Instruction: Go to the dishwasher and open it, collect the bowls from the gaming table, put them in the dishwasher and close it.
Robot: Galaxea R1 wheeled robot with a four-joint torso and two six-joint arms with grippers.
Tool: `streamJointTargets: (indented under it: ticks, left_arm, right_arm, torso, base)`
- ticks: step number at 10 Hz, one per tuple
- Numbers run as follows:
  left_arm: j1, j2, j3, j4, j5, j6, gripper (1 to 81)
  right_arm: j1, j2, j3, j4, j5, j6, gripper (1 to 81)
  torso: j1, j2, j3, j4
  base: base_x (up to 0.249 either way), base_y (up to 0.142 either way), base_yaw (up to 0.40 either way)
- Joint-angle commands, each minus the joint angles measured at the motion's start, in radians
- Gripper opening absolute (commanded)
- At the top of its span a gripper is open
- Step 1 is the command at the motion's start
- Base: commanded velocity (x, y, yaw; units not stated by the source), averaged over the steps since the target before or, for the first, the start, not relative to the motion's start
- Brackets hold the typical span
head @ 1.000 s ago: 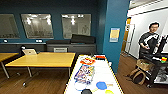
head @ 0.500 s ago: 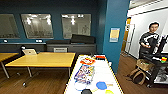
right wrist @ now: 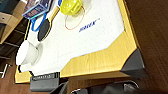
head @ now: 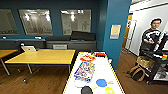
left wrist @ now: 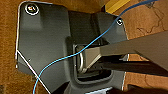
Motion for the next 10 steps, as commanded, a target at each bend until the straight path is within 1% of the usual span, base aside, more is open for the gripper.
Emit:
streamJointTargets:
  ticks: [1, 3, 4, 5, 6, 8, 10]
  left_arm:
    - [-0.039, -0.007, 0.013, 0.001, 0.044, -0.004, 81.1]
    - [-0.037, -0.005, 0.013, 0.001, 0.044, -0.004, 81.1]
    - [-0.037, -0.005, 0.013, 0.001, 0.044, -0.004, 81.1]
    - [-0.037, -0.005, 0.013, 0.0, 0.044, -0.004, 81.1]
    - [-0.037, -0.007, 0.011, 0.0, 0.044, -0.004, 81.1]
    - [-0.037, -0.008, 0.011, 0.001, 0.044, -0.004, 81.1]
    - [-0.039, -0.008, 0.011, 0.0, 0.044, -0.006, 81.1]
  right_arm:
    - [0.354, -0.182, 0.11, 0.015, -0.197, 0.171, 81.1]
    - [0.432, -0.161, 0.107, 0.016, -0.234, 0.211, 81.1]
    - [0.474, -0.138, 0.095, 0.016, -0.268, 0.238, 81.1]
    - [0.506, -0.122, 0.076, 0.016, -0.286, 0.261, 81.1]
    - [0.535, -0.107, 0.058, 0.016, -0.3, 0.286, 81.1]
    - [0.571, -0.069, 0.021, 0.016, -0.331, 0.321, 81.1]
    - [0.572, -0.015, -0.057, 0.018, -0.339, 0.356, 81.1]
  torso:
    - [0.0, 0.0, 0.001, 0.0]
    - [0.0, 0.0, -0.009, 0.0]
    - [0.0, 0.0, -0.038, 0.0]
    - [0.0, 0.0, -0.048, 0.0]
    - [0.0, 0.0, -0.073, 0.0]
    - [0.0, 0.0, -0.115, 0.0]
    - [0.001, 0.001, -0.162, 0.0]
  base:
    - [0.0, 0.0, 0.0]
    - [0.0, 0.0, 0.0]
    - [0.0, 0.0, 0.0]
    - [0.0, 0.0, 0.0]
    - [0.0, 0.0, 0.0]
    - [0.0, 0.0, 0.0]
    - [0.0, 0.0, 0.0]
